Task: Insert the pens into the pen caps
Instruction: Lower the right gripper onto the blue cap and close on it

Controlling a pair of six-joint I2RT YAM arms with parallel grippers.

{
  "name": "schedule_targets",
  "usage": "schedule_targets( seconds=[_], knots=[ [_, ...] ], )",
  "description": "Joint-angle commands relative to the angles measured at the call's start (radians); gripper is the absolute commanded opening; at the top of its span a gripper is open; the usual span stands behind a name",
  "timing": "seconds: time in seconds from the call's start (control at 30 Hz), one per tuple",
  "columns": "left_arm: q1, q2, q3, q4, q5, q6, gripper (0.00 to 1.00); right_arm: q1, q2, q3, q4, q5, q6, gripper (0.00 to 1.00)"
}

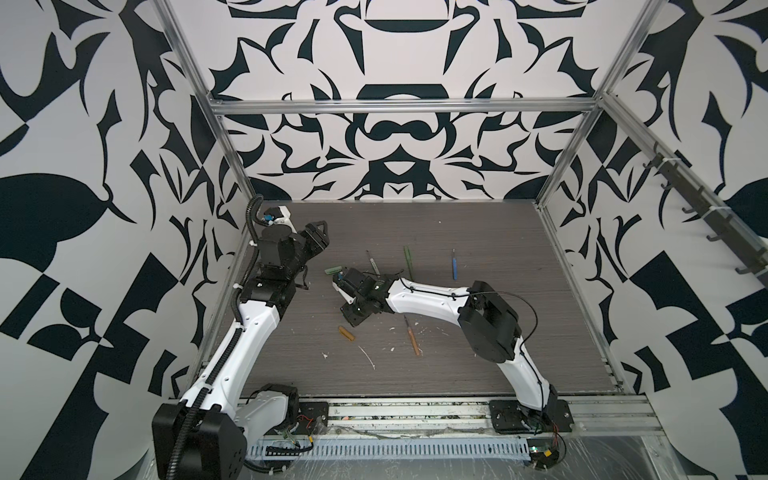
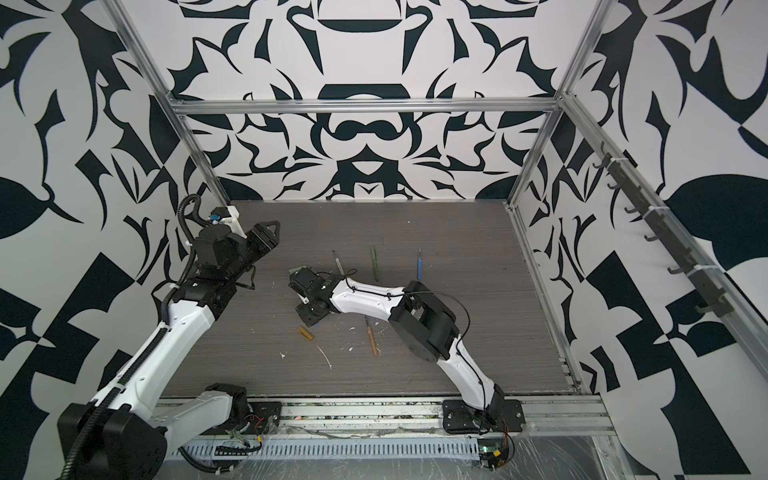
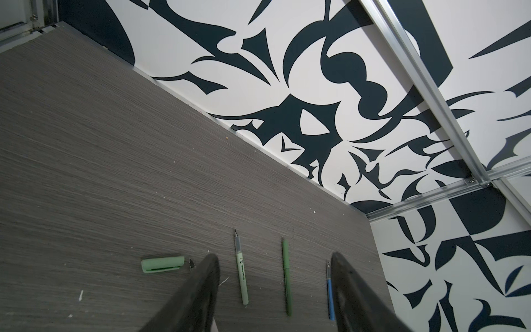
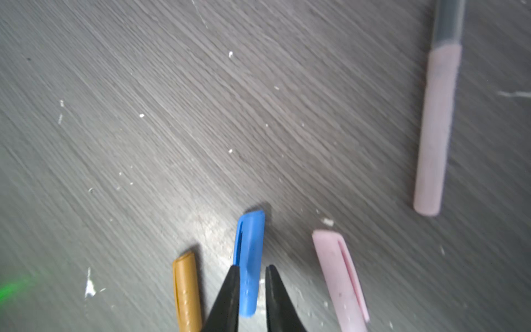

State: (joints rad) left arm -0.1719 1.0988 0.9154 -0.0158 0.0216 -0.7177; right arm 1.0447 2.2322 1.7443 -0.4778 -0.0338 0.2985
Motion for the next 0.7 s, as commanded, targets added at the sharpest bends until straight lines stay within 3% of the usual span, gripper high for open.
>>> schedule_targets(
  seconds=[0.0,0.67],
  knots=[
    [0.006,-0.004,-0.001,0.043,0.037,-0.012,0.64,0.002,0.005,0.063,-0.049,0.000,-0.030,0.19],
    [0.017,0.000,-0.006,0.066,0.072,-0.012,0.65,0.001,0.046,0.053,-0.055,-0.052,-0.013,0.20]
  ],
)
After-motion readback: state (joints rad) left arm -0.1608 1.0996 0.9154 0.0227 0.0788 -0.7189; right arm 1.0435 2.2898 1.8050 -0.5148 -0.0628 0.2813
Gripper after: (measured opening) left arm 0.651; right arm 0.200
